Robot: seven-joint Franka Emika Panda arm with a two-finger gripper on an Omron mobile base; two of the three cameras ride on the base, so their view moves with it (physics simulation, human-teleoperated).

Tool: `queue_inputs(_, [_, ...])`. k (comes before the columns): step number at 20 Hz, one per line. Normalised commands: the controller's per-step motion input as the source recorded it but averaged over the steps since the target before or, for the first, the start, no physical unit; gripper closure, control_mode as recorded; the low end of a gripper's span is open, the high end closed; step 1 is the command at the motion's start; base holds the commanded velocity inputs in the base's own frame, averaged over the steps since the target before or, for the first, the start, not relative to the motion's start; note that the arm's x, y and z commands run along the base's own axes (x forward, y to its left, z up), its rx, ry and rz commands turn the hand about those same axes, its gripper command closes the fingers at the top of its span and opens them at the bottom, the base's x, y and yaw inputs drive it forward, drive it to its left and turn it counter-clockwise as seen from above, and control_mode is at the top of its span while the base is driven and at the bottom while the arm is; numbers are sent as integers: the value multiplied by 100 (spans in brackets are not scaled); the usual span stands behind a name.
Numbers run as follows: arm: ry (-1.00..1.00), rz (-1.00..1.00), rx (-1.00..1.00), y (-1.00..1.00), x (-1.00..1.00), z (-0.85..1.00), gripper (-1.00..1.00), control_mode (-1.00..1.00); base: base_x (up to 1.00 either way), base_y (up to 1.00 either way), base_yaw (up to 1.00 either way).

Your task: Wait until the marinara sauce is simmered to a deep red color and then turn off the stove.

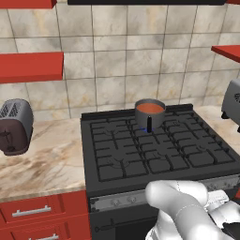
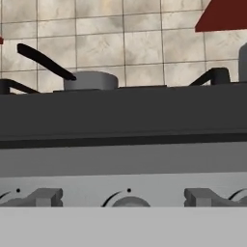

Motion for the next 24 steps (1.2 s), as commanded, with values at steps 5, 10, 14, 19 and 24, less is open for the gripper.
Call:
queue_inputs(5, [3,0,0,0,1,-13,-100,-100,0,0,0])
queue_inputs(10, [2,0,0,0,4,-15,-100,-100,0,0,0])
queue_inputs(14, [1,0,0,0,6,-13,-100,-100,0,0,0])
queue_inputs(19, [0,0,0,0,1,-12,-100,-100,0,0,0])
queue_inputs(24, [0,0,0,0,0,-1,-100,-100,0,0,0])
